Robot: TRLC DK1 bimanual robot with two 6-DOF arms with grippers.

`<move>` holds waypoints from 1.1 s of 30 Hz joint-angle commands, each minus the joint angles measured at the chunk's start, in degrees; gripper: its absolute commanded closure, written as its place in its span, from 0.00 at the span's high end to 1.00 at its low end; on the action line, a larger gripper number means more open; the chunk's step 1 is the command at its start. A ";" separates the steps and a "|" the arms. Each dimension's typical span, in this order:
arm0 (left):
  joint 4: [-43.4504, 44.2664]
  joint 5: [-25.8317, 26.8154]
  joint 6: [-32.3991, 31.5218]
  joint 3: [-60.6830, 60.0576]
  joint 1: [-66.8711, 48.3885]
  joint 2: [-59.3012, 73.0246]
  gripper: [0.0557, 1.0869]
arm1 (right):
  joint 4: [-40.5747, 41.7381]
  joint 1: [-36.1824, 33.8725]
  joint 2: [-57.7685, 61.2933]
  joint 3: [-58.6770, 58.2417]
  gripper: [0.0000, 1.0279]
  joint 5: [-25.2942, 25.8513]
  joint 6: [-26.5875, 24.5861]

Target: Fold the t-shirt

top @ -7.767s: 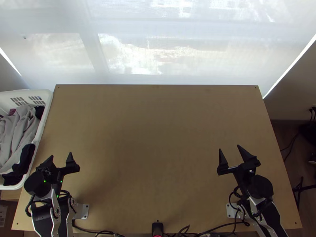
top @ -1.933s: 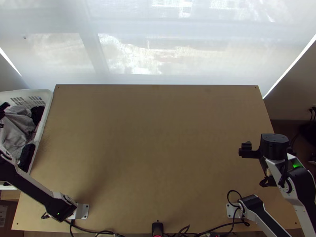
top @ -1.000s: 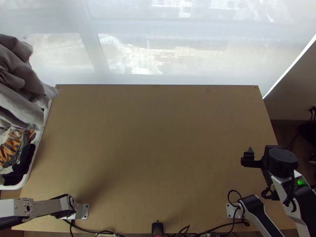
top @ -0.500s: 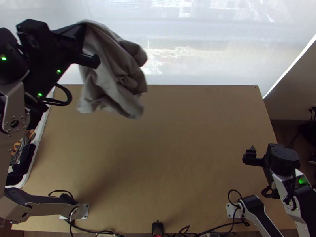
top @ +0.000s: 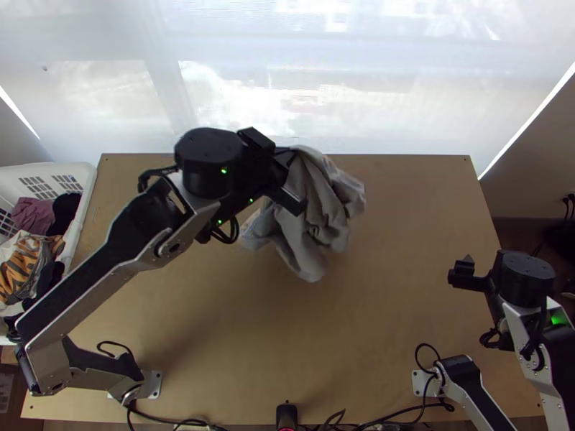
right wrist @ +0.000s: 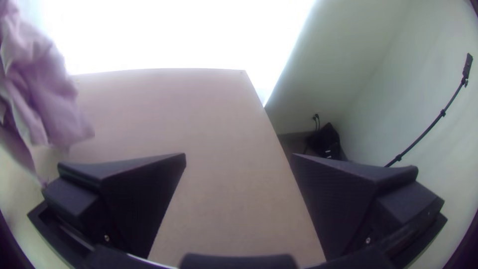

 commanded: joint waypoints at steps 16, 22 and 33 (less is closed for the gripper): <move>8.24 1.22 1.86 -41.87 -1.52 -6.02 0.04 | -1.33 6.44 23.12 16.61 0.95 -3.14 -14.86; 6.83 1.22 3.71 -44.86 4.54 -6.55 0.48 | 3.24 10.75 27.77 17.67 0.95 -4.72 -14.07; -2.75 1.13 2.57 -42.49 12.72 -13.31 0.94 | 5.44 23.49 35.86 19.51 0.95 -3.93 -17.58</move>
